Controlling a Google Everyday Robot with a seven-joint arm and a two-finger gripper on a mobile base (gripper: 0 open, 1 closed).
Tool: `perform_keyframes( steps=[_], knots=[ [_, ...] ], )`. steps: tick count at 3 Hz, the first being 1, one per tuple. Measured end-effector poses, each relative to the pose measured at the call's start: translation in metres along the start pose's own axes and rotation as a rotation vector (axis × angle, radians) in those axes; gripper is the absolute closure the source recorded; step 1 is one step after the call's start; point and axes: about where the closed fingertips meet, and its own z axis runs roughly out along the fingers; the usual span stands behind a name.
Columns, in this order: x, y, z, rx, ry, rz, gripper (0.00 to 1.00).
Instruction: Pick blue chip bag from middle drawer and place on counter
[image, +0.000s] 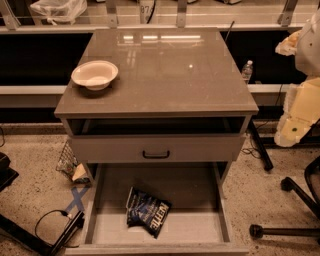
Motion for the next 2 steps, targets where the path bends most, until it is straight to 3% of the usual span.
perform_keyframes(
  steps=[2],
  knots=[
    [0.0005, 0.0019, 0.0043, 0.011, -0.016, 0.009, 0.0]
  ],
)
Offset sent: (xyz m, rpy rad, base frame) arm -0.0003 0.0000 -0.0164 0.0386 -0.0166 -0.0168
